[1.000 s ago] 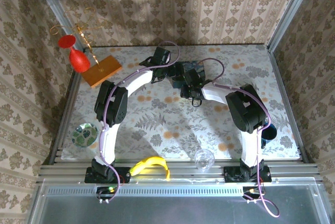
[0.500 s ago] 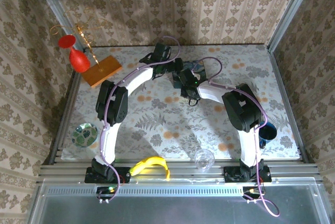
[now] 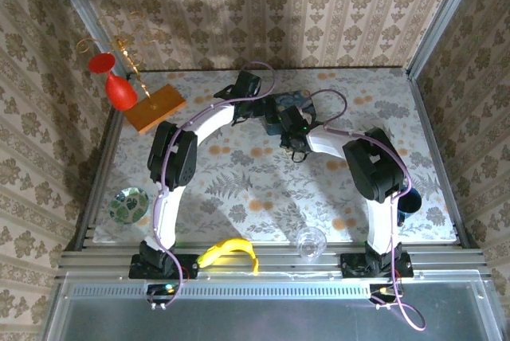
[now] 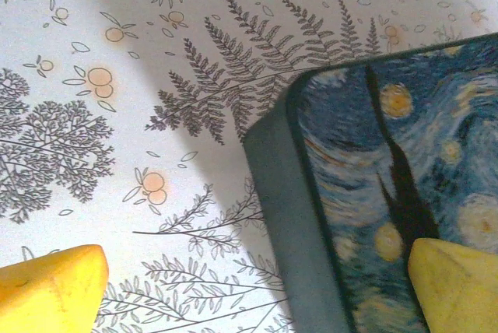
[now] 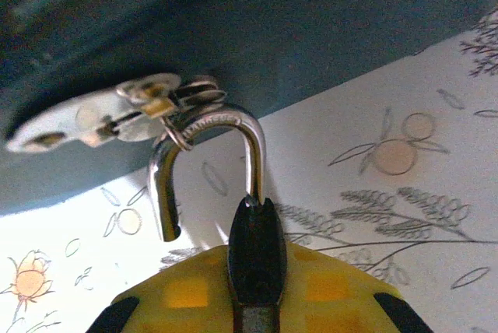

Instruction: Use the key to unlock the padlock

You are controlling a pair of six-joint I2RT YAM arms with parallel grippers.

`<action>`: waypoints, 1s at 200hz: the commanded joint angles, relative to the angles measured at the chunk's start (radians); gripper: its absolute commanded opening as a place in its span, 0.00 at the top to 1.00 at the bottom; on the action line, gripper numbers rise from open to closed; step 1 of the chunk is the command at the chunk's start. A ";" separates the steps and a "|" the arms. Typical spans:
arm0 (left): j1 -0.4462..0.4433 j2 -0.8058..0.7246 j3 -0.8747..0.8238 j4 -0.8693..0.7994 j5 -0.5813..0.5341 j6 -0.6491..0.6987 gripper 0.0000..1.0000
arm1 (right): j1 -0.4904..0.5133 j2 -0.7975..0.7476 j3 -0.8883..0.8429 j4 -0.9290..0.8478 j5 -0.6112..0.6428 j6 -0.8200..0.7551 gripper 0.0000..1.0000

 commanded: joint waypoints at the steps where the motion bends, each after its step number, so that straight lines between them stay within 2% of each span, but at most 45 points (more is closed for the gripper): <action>1: -0.012 0.043 0.045 -0.083 -0.056 0.095 0.00 | -0.051 -0.032 -0.031 0.033 -0.062 -0.015 1.00; 65: -0.017 0.108 0.112 -0.210 -0.068 0.128 0.13 | -0.114 -0.067 -0.096 0.196 -0.234 -0.025 1.00; 94: -0.013 0.116 0.115 -0.224 -0.060 0.127 0.20 | -0.146 -0.092 -0.102 0.201 -0.253 -0.057 1.00; 170: -0.014 0.116 0.100 -0.237 -0.052 0.131 0.26 | -0.265 -0.058 -0.102 0.392 -0.453 -0.038 1.00; 200: -0.017 0.100 0.079 -0.227 -0.032 0.126 0.28 | -0.283 -0.031 -0.032 0.287 -0.415 -0.084 1.00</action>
